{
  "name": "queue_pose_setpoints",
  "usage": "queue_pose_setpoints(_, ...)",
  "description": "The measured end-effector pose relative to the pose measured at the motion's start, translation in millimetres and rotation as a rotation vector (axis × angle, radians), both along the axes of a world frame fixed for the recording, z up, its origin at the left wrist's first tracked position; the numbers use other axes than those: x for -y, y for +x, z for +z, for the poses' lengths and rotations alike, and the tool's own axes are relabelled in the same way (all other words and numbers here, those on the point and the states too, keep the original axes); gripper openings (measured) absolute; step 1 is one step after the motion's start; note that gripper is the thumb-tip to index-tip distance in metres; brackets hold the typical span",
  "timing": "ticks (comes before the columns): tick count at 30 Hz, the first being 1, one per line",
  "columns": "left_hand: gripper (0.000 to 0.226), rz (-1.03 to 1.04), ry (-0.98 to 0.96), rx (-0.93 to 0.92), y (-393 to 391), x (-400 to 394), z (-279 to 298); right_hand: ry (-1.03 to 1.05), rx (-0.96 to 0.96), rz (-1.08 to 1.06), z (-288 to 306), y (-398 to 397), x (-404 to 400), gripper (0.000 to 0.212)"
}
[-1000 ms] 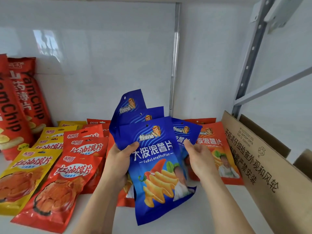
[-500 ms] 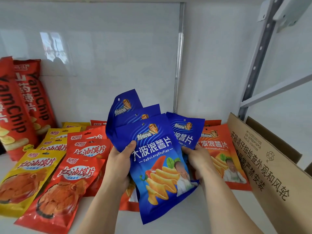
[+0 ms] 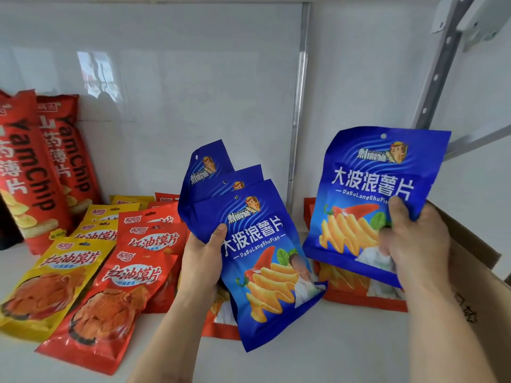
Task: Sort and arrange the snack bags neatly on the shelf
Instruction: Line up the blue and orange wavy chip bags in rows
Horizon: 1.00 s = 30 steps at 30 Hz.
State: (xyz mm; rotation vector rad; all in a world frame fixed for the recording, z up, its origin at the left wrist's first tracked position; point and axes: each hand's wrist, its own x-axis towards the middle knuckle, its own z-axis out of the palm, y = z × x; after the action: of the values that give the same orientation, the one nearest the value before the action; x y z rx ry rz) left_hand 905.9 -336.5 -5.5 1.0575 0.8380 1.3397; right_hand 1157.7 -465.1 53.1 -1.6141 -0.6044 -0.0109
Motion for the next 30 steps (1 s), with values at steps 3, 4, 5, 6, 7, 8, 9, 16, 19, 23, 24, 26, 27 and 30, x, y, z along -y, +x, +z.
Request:
queue_pose_setpoints(3,0.015,0.002,-0.013,0.001,0.8,-1.0,-0.3,-0.095,-0.021,0.172,6.5,-2.2,17.6,0.036)
queue_pose_setpoints(4,0.015,-0.001,-0.015,0.003,1.0,-0.8,-0.3,-0.167,0.005,0.199,8.2,-5.5,21.6,0.037)
queue_pose_setpoints(5,0.017,-0.004,-0.013,0.005,1.2,-0.4,-0.3,-0.219,0.063,0.164,8.7,-6.8,23.7,0.038)
queue_pose_setpoints(6,0.019,-0.002,-0.011,0.004,1.3,-0.1,-0.3,-0.233,0.129,0.084,11.4,-9.4,26.4,0.038)
queue_pose_setpoints(7,0.021,0.003,-0.008,0.002,1.4,0.0,-0.7,-0.207,0.17,-0.012,14.8,-10.4,29.9,0.038)
queue_pose_setpoints(8,0.022,0.008,-0.003,0.0,1.5,-0.1,-1.0,-0.156,0.209,-0.093,21.6,-13.6,35.1,0.038)
queue_pose_setpoints(9,0.022,0.012,0.002,-0.003,1.7,-0.3,-1.3,-0.094,0.212,-0.146,29.0,-16.2,40.4,0.039)
queue_pose_setpoints(16,0.025,0.011,0.006,-0.004,2.5,3.0,1.1,-0.245,0.107,0.26,41.0,-32.9,43.4,0.044)
queue_pose_setpoints(19,0.02,-0.041,-0.001,0.049,2.7,8.4,4.8,-0.431,0.058,0.517,18.5,-56.6,25.4,0.036)
queue_pose_setpoints(23,0.026,-0.081,-0.024,0.094,2.5,12.7,7.8,-0.52,0.025,0.622,-4.2,-67.1,1.8,0.038)
queue_pose_setpoints(24,0.026,-0.085,-0.041,0.113,2.4,13.2,8.3,-0.532,0.03,0.626,-5.9,-68.3,-2.1,0.038)
queue_pose_setpoints(26,0.023,-0.093,-0.075,0.151,2.1,13.4,8.7,-0.547,0.029,0.634,-8.5,-69.0,-8.4,0.037)
queue_pose_setpoints(27,0.023,-0.098,-0.088,0.168,1.9,13.7,8.8,-0.553,0.026,0.635,-9.7,-68.9,-11.1,0.037)
queue_pose_setpoints(30,0.027,-0.115,-0.136,0.205,2.0,15.3,11.5,-0.581,0.044,0.613,-13.7,-67.6,-17.6,0.042)
